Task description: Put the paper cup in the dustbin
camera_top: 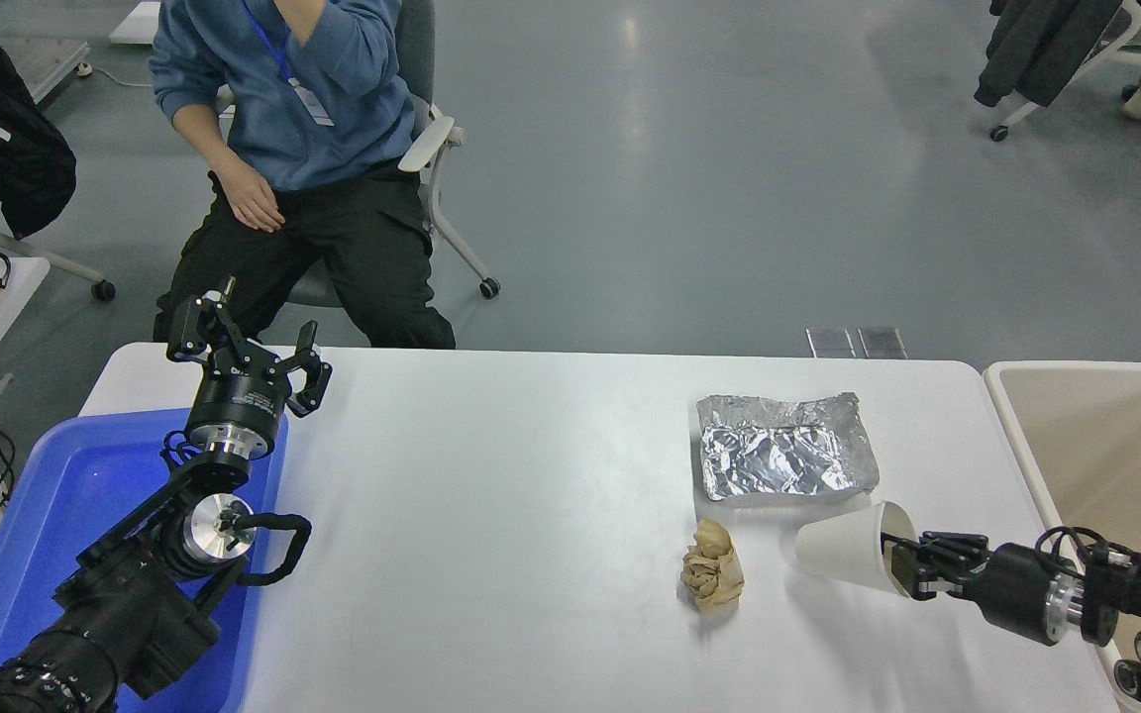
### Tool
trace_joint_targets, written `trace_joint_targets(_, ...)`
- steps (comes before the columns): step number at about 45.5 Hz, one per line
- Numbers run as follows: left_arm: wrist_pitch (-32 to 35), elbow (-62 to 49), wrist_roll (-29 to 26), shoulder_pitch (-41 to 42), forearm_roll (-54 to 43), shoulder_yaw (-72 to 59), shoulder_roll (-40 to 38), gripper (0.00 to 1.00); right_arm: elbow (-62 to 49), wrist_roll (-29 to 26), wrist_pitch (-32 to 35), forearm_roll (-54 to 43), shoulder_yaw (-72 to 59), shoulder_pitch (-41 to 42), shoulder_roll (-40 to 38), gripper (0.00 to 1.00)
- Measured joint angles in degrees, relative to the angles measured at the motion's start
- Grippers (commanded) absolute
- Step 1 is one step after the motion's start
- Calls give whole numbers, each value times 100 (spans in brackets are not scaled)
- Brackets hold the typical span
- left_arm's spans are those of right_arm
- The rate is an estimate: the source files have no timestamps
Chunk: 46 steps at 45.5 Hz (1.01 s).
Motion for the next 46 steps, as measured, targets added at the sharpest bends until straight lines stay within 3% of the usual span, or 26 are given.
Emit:
trace_joint_targets(23, 0, 1, 0, 0, 0, 0, 0, 100, 2196, 22, 1058, 960, 86, 1279, -2621, 0)
trace_joint_targets(46, 0, 1, 0, 3, 0, 0, 0, 100, 2399, 33, 2237, 1671, 115, 2630, -4115, 0)
